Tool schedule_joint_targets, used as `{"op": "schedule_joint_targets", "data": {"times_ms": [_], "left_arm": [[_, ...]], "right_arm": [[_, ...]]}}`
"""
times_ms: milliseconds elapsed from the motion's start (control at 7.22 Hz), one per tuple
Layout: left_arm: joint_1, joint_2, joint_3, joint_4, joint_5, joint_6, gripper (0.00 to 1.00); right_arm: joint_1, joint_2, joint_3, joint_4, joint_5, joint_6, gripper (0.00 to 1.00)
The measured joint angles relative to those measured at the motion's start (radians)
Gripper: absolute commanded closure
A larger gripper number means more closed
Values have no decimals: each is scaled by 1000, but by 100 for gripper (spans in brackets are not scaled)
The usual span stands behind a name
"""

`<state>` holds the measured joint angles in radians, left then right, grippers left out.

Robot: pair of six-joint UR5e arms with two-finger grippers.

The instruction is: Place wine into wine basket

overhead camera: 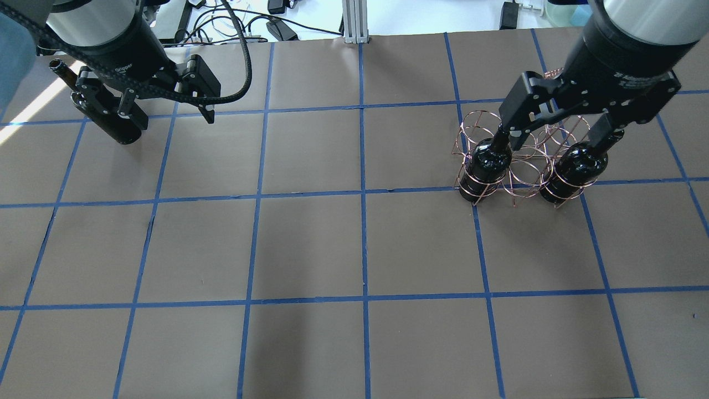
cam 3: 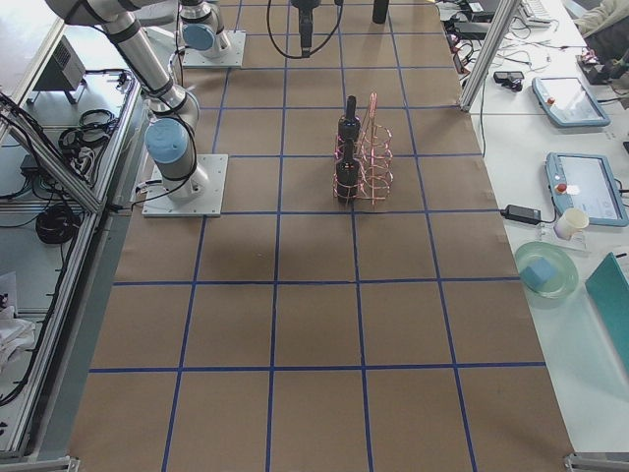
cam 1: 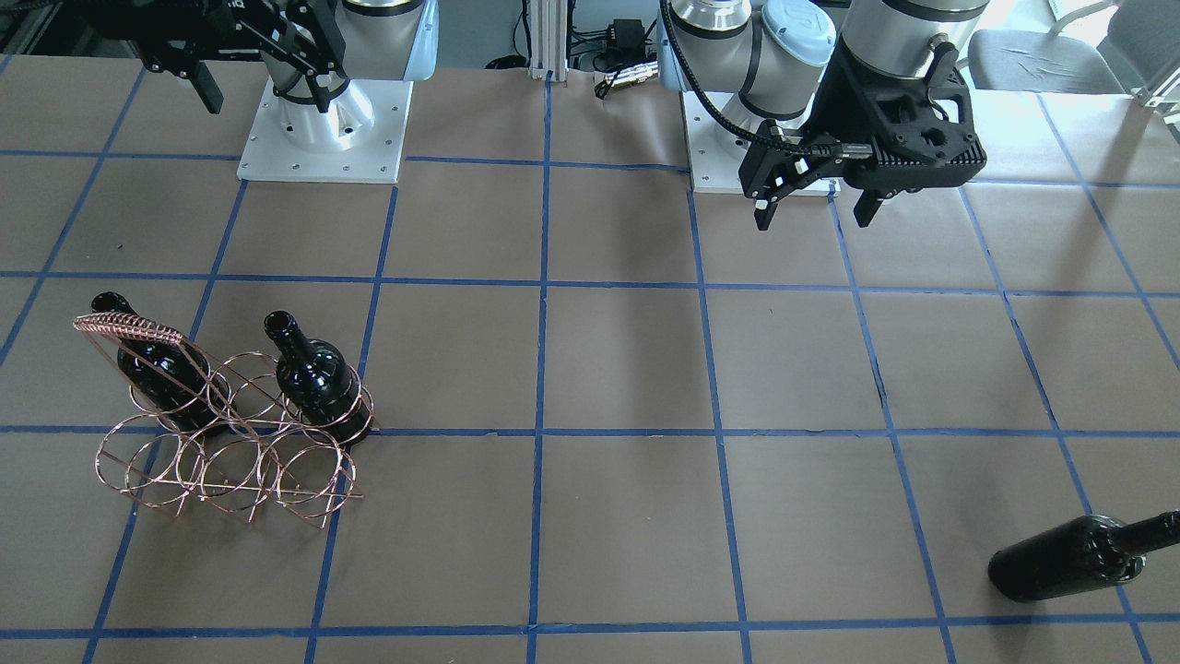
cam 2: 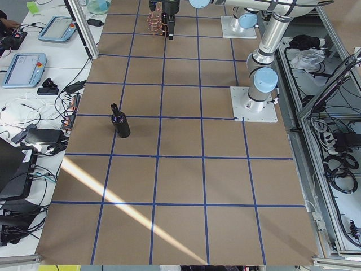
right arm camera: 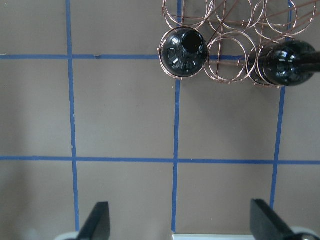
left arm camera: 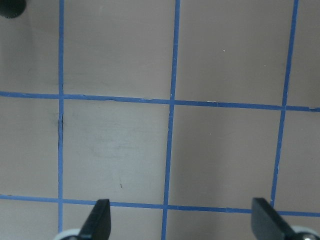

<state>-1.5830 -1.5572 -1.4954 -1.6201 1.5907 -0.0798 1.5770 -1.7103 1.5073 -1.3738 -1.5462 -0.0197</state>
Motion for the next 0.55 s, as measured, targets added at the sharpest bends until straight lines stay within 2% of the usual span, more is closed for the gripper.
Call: {"op": "schedule_joint_targets", "data": {"times_ms": [277,554], "left_arm": [[0,0,0,0,0,0,0],[4,0,1,0,26,10,0]], "right_arm": [[-5,81,-28,-69,-19,-11,0],[-3,106,-38,-74,-55,-13,0]]}}
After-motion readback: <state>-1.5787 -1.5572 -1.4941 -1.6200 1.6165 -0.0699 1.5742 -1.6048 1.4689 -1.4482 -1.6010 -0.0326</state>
